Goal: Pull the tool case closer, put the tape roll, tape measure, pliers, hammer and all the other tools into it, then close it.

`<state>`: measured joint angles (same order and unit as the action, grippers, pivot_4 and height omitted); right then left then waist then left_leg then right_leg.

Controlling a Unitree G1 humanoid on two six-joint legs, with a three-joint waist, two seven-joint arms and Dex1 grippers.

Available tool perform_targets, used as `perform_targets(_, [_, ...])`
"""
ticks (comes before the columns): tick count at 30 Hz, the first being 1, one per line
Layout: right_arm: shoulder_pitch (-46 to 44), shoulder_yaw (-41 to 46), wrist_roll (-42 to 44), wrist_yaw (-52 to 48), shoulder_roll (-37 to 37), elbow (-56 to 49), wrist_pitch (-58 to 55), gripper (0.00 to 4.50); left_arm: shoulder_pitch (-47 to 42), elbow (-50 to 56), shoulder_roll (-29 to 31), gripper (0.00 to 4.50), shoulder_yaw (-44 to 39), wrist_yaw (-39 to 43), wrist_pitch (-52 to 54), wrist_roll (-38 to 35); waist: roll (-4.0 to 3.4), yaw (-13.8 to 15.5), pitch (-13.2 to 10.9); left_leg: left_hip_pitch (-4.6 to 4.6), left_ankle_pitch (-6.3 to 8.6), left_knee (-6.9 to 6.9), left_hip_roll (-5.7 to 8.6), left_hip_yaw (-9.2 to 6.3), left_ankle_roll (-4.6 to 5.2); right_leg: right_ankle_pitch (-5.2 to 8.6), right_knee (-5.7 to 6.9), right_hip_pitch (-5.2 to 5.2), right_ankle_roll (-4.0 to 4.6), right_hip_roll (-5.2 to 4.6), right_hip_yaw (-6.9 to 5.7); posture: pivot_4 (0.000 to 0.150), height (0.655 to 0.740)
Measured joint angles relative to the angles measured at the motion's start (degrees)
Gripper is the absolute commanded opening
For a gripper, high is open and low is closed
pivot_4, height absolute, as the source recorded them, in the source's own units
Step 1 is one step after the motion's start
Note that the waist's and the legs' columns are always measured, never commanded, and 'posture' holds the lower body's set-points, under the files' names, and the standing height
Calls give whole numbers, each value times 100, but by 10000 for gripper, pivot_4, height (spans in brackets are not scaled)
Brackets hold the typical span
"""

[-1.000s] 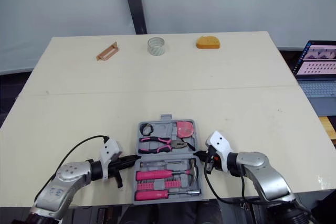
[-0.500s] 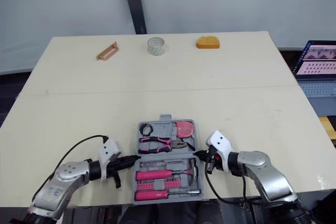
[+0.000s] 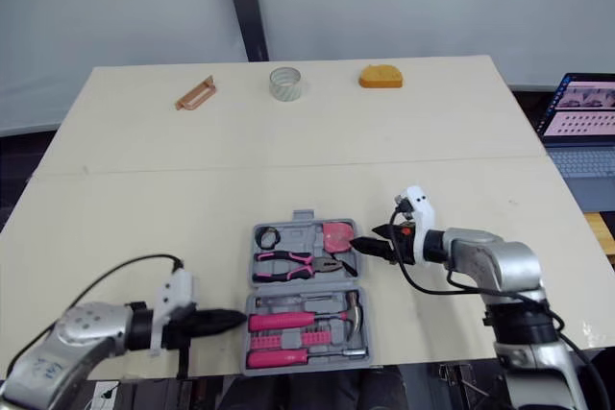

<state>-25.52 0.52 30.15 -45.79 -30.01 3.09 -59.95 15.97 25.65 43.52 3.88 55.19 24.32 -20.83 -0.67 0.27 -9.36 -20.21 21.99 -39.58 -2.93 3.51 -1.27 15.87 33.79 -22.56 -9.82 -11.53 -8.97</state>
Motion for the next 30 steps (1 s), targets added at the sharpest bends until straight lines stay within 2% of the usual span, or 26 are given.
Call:
perform_targets(6, [-386,0,-97,265,497,665,-5,44633,2,-451,-153,0,671,-58,-819,583,-5,-45,13,9,-1,-1,0,5,-2,0,2,5,0,0,2,1500,7400])
perform_targets(14, [-262,-12,150,196,805,566,-242,44633,-70,-1031,-237,0,888,-119,-1947,820,-43,-58,45,16,-2,12,0,7,-3,0,2,5,0,0,2,1500,7400])
perform_targets(30, [-85,-2,517,-489,714,289,-18,44633,-82,-1306,-220,0,916,-113,-2383,818,-54,-186,48,53,-3,44,-1,30,-5,0,1,12,0,-1,8,1500,7400])
